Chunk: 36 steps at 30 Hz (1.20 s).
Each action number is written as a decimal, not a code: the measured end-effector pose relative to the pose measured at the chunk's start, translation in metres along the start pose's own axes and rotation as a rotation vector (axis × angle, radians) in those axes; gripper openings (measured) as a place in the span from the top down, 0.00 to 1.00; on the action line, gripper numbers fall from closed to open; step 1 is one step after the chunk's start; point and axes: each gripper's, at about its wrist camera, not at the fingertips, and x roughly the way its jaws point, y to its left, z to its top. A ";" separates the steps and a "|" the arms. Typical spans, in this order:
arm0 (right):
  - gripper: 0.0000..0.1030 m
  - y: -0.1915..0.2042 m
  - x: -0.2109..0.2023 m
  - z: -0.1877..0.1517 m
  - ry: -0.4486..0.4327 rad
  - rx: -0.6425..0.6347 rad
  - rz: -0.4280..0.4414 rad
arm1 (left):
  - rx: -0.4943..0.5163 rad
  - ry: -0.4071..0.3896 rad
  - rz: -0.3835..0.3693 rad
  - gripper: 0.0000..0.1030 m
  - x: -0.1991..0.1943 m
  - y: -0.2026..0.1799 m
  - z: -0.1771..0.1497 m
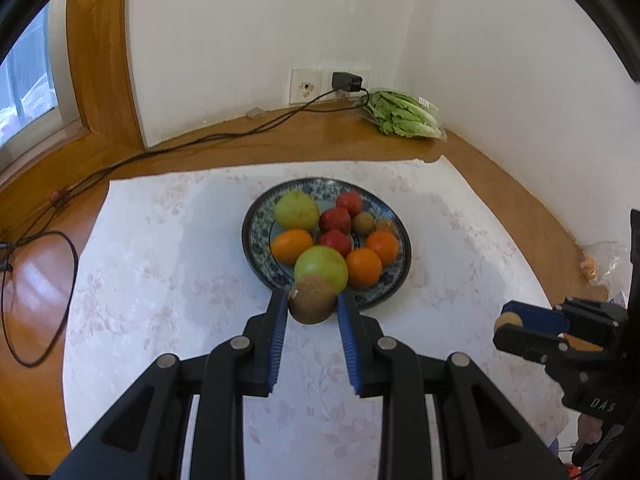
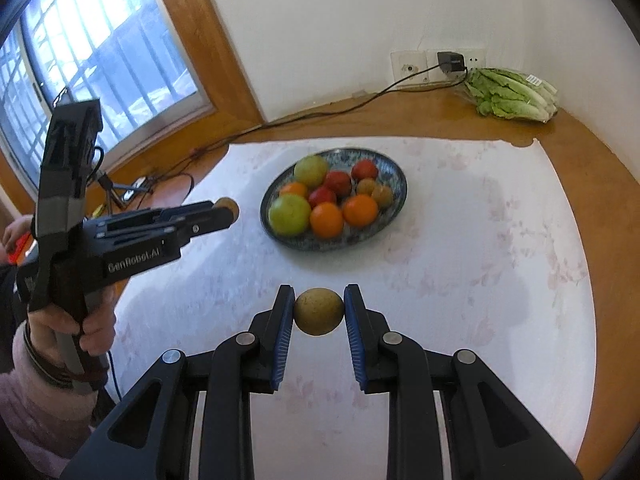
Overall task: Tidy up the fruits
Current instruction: 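Carry brown fruit with left tool while right tool carries yellow fruit to plate, then open left tool releasing brown fruit while right tool releases yellow fruit on plate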
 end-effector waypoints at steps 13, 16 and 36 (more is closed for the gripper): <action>0.74 -0.008 0.023 0.046 -0.070 0.026 -0.011 | 0.007 -0.043 0.013 0.74 0.023 -0.010 0.029; 0.74 -0.009 0.040 0.048 -0.070 0.035 -0.008 | -0.006 -0.039 0.006 0.74 0.037 -0.009 0.031; 0.74 -0.037 0.111 0.071 -0.044 0.118 0.016 | -0.033 -0.025 -0.024 0.74 0.079 -0.003 0.031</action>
